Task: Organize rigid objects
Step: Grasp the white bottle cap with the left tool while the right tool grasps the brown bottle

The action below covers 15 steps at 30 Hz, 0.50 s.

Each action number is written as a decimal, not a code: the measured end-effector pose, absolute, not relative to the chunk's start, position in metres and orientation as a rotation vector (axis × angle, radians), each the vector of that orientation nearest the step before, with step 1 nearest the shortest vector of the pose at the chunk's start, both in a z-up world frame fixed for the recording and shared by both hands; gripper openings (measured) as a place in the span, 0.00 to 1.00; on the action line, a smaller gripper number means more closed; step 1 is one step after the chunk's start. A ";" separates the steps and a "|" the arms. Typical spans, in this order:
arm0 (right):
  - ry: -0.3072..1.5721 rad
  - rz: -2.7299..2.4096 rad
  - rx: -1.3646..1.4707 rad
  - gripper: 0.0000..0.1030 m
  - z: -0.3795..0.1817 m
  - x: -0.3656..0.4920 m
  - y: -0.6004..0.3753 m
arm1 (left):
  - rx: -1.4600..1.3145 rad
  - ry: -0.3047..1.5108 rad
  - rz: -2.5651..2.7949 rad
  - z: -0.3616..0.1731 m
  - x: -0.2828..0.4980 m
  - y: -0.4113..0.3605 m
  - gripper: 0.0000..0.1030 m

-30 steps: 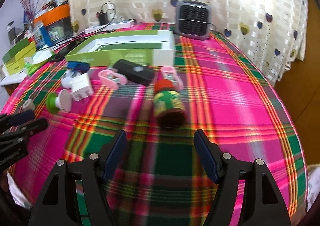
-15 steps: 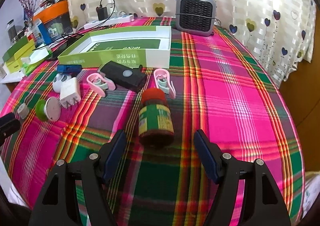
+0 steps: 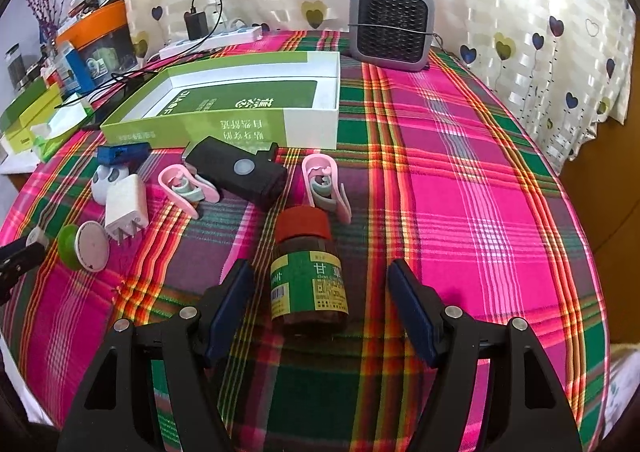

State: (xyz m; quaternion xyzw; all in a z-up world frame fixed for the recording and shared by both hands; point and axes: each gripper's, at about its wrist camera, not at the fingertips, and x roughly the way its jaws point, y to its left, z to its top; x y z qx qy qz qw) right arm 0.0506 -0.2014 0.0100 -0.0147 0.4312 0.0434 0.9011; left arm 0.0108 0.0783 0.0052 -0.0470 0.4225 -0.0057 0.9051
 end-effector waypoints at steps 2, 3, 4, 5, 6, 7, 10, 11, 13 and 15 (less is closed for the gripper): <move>0.890 0.086 -0.028 0.57 0.011 0.051 -0.202 | -0.113 0.872 -0.026 0.005 0.012 0.079 0.47; 0.890 0.085 -0.026 0.56 0.011 0.051 -0.203 | -0.115 0.873 -0.024 0.005 0.012 0.079 0.46; 0.891 0.085 -0.026 0.56 0.011 0.052 -0.203 | -0.113 0.872 -0.025 0.004 0.012 0.079 0.45; 0.891 0.084 -0.027 0.55 0.011 0.052 -0.202 | -0.107 0.870 -0.023 0.005 0.013 0.079 0.44; 0.890 0.084 -0.028 0.55 0.011 0.052 -0.202 | -0.105 0.869 -0.022 0.004 0.013 0.080 0.41; 0.889 0.085 -0.027 0.52 0.011 0.052 -0.202 | -0.108 0.869 -0.025 0.004 0.014 0.080 0.40; 0.886 0.085 -0.024 0.46 0.012 0.052 -0.202 | -0.113 0.868 -0.024 0.004 0.016 0.082 0.34; 0.886 0.085 -0.023 0.45 0.012 0.052 -0.202 | -0.111 0.869 -0.024 0.004 0.015 0.081 0.34; 0.885 0.086 -0.023 0.41 0.012 0.052 -0.202 | -0.107 0.870 -0.028 0.004 0.016 0.080 0.27; 0.884 0.083 -0.020 0.35 0.012 0.052 -0.202 | -0.103 0.870 -0.031 0.003 0.016 0.080 0.26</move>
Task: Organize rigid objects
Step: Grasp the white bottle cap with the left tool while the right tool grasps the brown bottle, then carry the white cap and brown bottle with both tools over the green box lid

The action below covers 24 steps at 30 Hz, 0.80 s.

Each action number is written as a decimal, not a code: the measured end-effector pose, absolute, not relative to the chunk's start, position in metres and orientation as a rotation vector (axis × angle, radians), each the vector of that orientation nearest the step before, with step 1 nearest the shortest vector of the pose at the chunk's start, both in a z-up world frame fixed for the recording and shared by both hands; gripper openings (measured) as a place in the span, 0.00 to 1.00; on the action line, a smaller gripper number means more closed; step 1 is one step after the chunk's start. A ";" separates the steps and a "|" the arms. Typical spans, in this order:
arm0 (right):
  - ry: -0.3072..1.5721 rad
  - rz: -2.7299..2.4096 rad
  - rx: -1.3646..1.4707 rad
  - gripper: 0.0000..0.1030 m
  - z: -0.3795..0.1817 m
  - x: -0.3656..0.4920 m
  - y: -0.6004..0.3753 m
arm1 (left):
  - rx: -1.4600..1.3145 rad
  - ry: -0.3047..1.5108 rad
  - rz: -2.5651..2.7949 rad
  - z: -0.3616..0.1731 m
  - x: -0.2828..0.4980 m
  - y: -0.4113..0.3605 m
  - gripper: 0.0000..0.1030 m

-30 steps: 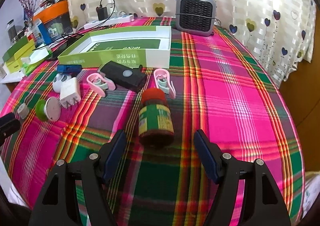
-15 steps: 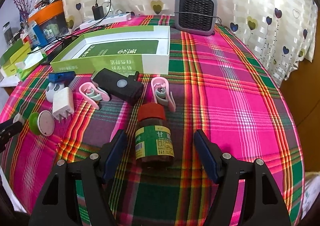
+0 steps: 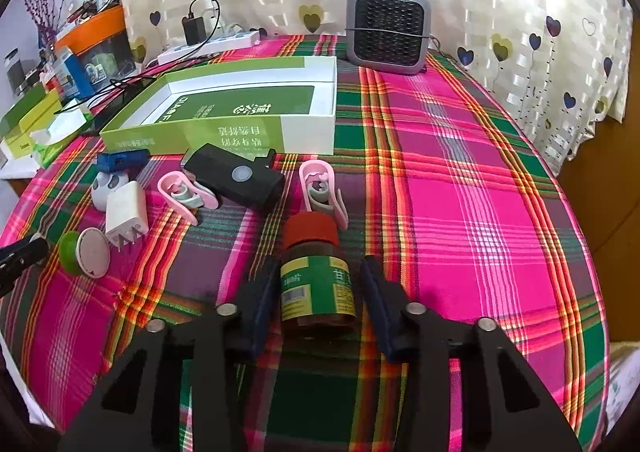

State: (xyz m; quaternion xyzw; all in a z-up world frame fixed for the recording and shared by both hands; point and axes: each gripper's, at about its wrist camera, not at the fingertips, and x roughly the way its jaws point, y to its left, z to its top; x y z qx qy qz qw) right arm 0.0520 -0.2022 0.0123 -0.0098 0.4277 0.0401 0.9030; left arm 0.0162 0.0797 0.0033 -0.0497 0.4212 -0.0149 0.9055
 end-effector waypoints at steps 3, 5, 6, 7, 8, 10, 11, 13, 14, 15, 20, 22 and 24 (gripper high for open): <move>0.885 0.082 -0.016 0.32 0.013 0.053 -0.203 | -0.101 0.868 -0.036 0.003 0.017 0.079 0.26; 0.885 0.081 -0.017 0.32 0.013 0.053 -0.203 | -0.099 0.869 -0.038 0.003 0.017 0.078 0.26; 0.885 0.081 -0.017 0.32 0.013 0.053 -0.203 | -0.099 0.870 -0.041 0.003 0.018 0.077 0.26; 0.885 0.082 -0.016 0.32 0.013 0.053 -0.203 | -0.096 0.872 -0.043 0.004 0.018 0.077 0.26; 0.885 0.082 -0.016 0.32 0.013 0.053 -0.203 | -0.097 0.872 -0.046 0.004 0.019 0.076 0.26; 0.885 0.083 -0.014 0.32 0.013 0.053 -0.203 | -0.097 0.872 -0.057 0.006 0.020 0.075 0.26; 0.884 0.084 -0.012 0.32 0.013 0.053 -0.203 | -0.095 0.871 -0.059 0.007 0.021 0.073 0.26; 0.878 0.086 -0.010 0.32 0.016 0.053 -0.203 | -0.091 0.866 -0.068 0.011 0.022 0.071 0.26; 0.872 0.088 -0.009 0.32 0.018 0.052 -0.203 | -0.089 0.861 -0.075 0.013 0.023 0.070 0.26; 0.868 0.090 -0.009 0.32 0.020 0.052 -0.203 | -0.088 0.858 -0.079 0.015 0.024 0.069 0.26; 0.843 0.096 -0.017 0.32 0.032 0.054 -0.202 | -0.079 0.841 -0.096 0.027 0.035 0.063 0.26; 0.835 0.100 -0.018 0.32 0.037 0.056 -0.202 | -0.071 0.834 -0.101 0.032 0.041 0.061 0.26; 0.832 0.101 -0.021 0.32 0.041 0.060 -0.202 | -0.078 0.832 -0.112 0.035 0.047 0.060 0.26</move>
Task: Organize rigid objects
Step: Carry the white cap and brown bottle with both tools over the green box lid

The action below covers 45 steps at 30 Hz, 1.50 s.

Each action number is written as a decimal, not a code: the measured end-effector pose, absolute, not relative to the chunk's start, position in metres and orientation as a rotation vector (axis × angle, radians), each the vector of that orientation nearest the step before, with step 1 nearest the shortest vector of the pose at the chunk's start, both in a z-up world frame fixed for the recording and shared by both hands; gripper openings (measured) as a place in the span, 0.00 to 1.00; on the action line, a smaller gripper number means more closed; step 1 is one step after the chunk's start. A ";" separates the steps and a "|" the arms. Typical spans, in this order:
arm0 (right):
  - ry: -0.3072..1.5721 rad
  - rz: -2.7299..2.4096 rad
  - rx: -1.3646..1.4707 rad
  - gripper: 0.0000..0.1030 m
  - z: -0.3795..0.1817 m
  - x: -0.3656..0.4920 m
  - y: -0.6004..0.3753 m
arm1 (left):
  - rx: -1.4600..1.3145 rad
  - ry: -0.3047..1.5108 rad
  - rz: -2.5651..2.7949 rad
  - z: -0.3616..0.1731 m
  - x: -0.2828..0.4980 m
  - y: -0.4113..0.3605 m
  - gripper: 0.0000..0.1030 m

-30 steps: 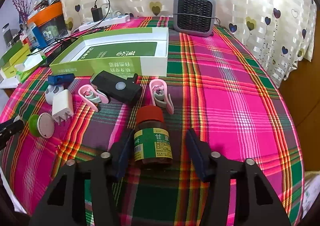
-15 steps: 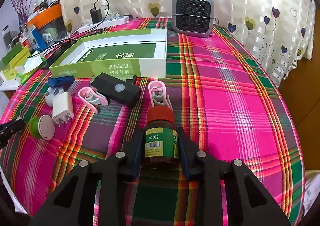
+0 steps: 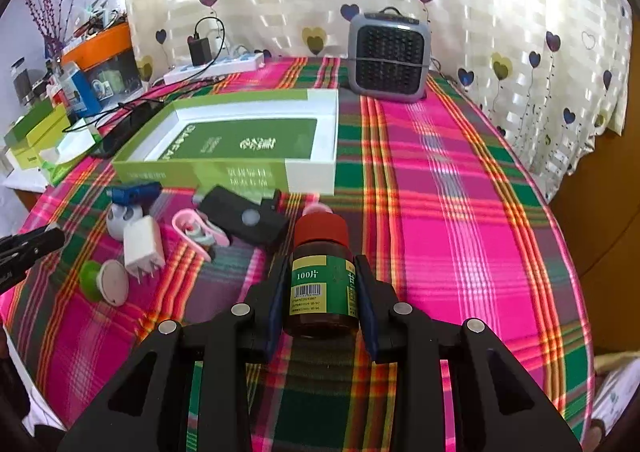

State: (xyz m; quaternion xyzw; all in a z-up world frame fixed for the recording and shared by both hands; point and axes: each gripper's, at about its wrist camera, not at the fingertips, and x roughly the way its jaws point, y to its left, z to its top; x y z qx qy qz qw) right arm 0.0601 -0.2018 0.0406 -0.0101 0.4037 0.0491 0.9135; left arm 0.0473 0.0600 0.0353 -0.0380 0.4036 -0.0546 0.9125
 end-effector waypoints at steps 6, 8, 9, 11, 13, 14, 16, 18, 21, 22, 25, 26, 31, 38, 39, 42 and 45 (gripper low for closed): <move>0.827 0.115 -0.023 0.32 0.050 0.076 -0.200 | -0.078 0.828 -0.145 0.046 0.073 0.055 0.26; 0.824 0.115 -0.028 0.32 0.053 0.082 -0.199 | -0.077 0.827 -0.153 0.050 0.083 0.052 0.26; 0.821 0.116 -0.031 0.32 0.055 0.085 -0.198 | -0.072 0.823 -0.156 0.051 0.088 0.052 0.26; 0.820 0.124 -0.038 0.32 0.058 0.091 -0.196 | -0.066 0.815 -0.159 0.056 0.098 0.050 0.26; 0.817 0.128 -0.040 0.32 0.060 0.098 -0.194 | -0.061 0.812 -0.164 0.059 0.109 0.048 0.26; 0.816 0.131 -0.042 0.32 0.062 0.102 -0.193 | -0.062 0.813 -0.168 0.061 0.113 0.048 0.26; 0.815 0.136 -0.045 0.32 0.064 0.110 -0.190 | -0.072 0.817 -0.186 0.063 0.122 0.048 0.26; 0.818 0.144 -0.046 0.32 0.065 0.118 -0.188 | -0.070 0.821 -0.194 0.064 0.131 0.047 0.26; 0.833 0.155 -0.038 0.32 0.066 0.134 -0.186 | -0.066 0.835 -0.215 0.063 0.145 0.045 0.26; 0.836 0.157 -0.040 0.32 0.067 0.140 -0.186 | -0.072 0.845 -0.224 0.061 0.151 0.045 0.26; 0.842 0.159 -0.049 0.32 0.067 0.153 -0.183 | -0.065 0.863 -0.224 0.056 0.166 0.041 0.26; 0.846 0.158 -0.049 0.32 0.067 0.157 -0.183 | -0.069 0.867 -0.222 0.055 0.171 0.040 0.26; 0.869 0.160 -0.045 0.32 0.061 0.179 -0.179 | -0.068 0.874 -0.236 0.050 0.193 0.033 0.26; 0.907 0.172 -0.051 0.32 0.043 0.210 -0.174 | -0.045 0.895 -0.230 0.040 0.224 0.023 0.26; 0.915 0.174 -0.053 0.32 0.041 0.214 -0.173 | -0.042 0.897 -0.228 0.038 0.226 0.021 0.26; 0.927 0.180 -0.057 0.32 0.033 0.222 -0.170 | -0.028 0.914 -0.231 0.032 0.235 0.017 0.26; 0.944 0.184 -0.059 0.32 0.027 0.229 -0.168 | 0.000 0.918 -0.219 0.027 0.240 0.012 0.26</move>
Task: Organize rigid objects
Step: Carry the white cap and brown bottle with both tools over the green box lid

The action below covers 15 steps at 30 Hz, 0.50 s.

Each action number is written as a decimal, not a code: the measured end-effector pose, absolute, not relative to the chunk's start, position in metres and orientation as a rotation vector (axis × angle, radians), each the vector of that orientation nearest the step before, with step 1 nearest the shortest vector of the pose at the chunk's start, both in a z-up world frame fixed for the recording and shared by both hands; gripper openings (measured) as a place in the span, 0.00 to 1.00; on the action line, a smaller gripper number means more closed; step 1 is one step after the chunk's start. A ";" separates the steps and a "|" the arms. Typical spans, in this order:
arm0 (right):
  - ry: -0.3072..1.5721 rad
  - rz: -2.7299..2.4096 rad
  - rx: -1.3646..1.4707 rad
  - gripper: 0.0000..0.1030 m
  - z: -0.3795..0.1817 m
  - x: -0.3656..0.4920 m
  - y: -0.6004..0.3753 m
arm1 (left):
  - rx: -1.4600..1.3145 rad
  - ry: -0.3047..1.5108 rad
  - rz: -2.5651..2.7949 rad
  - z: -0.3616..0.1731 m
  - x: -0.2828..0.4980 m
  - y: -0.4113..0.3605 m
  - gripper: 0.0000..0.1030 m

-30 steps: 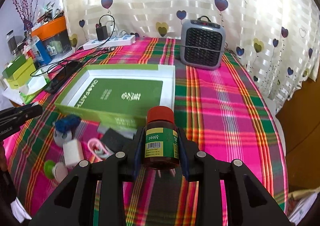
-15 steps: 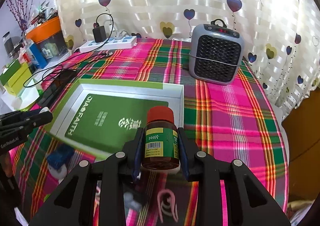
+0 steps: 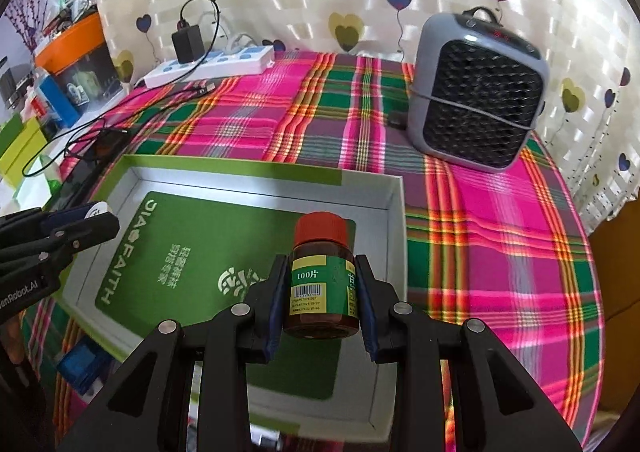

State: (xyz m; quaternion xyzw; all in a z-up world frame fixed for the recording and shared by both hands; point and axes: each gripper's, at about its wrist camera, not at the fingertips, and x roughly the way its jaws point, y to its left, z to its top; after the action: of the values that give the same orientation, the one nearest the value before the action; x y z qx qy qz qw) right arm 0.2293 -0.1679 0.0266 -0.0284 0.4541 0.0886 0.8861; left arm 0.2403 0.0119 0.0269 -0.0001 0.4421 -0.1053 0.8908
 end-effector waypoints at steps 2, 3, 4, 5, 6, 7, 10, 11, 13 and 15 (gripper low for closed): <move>0.949 0.185 -0.063 0.32 0.024 0.233 -0.166 | 0.004 0.929 -0.215 0.023 0.243 0.011 0.26; 0.949 0.185 -0.063 0.32 0.024 0.233 -0.166 | 0.007 0.931 -0.218 0.021 0.244 0.010 0.26; 0.950 0.187 -0.064 0.32 0.023 0.235 -0.166 | 0.010 0.935 -0.216 0.020 0.244 0.009 0.26; 0.951 0.185 -0.065 0.32 0.022 0.237 -0.165 | 0.015 0.935 -0.216 0.019 0.244 0.008 0.26; 0.952 0.185 -0.065 0.32 0.021 0.239 -0.166 | 0.020 0.932 -0.218 0.019 0.244 0.007 0.26; 0.956 0.184 -0.065 0.32 0.021 0.240 -0.165 | 0.024 0.931 -0.216 0.018 0.244 0.006 0.26; 0.963 0.190 -0.063 0.32 0.018 0.242 -0.165 | 0.040 0.928 -0.214 0.017 0.244 0.004 0.26; 0.964 0.190 -0.065 0.32 0.017 0.242 -0.165 | 0.039 0.929 -0.215 0.017 0.245 0.003 0.26; 0.958 0.193 -0.081 0.32 0.017 0.242 -0.163 | 0.040 0.933 -0.213 0.016 0.245 0.002 0.26; 0.957 0.194 -0.097 0.32 0.016 0.241 -0.161 | 0.045 0.935 -0.211 0.015 0.246 0.000 0.26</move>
State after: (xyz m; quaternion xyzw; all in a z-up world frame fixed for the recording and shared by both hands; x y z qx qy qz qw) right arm 0.2413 -0.1610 0.0158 -0.0465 0.4594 0.0930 0.8821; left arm 0.2455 0.0004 0.0153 0.0215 0.4500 -0.1013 0.8870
